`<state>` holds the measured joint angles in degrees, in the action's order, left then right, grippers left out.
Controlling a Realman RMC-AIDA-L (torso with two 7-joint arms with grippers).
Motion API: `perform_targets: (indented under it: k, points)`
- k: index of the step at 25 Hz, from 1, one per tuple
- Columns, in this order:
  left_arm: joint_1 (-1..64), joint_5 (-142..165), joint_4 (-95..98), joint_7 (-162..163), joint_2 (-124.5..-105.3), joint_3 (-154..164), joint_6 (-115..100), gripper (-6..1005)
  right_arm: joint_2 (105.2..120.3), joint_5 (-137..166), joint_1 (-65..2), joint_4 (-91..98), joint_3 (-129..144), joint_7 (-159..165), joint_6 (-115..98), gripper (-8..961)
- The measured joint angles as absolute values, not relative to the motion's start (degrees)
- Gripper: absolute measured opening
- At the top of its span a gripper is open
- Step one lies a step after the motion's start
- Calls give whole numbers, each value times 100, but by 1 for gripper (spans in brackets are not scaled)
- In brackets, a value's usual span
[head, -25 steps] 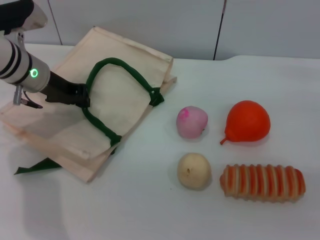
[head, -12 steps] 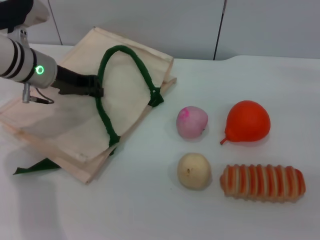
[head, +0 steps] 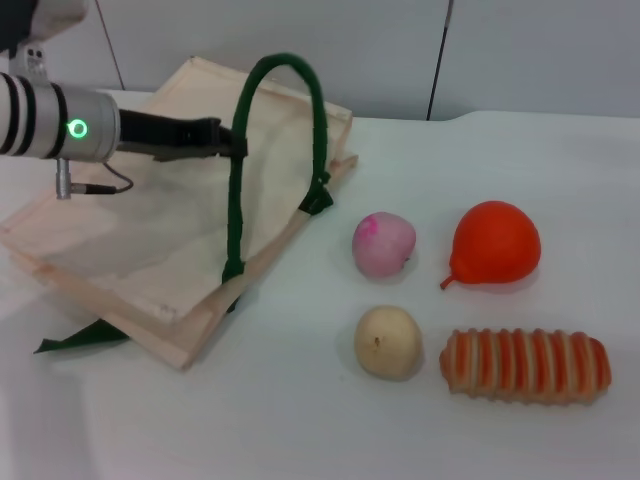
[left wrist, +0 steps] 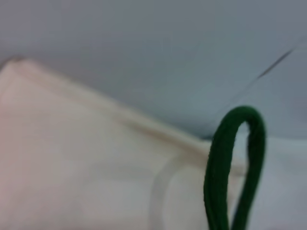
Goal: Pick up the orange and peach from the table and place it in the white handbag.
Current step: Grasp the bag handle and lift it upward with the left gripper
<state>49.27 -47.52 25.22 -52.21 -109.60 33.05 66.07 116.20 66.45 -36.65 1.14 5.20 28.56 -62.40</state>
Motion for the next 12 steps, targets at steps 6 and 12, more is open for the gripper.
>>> perform_targets:
  k: [6, 12]
  points:
    - [4672, -5971, 2522, -5995, -10871, 3304, 7240, 123, 11619, 6645, -3668, 114, 518, 2856, -6240, 882]
    - [4509, -6889, 2355, -6593, -10820, 3305, 7629, 122, 11624, 6651, -3670, 114, 532, 2847, -6233, 883]
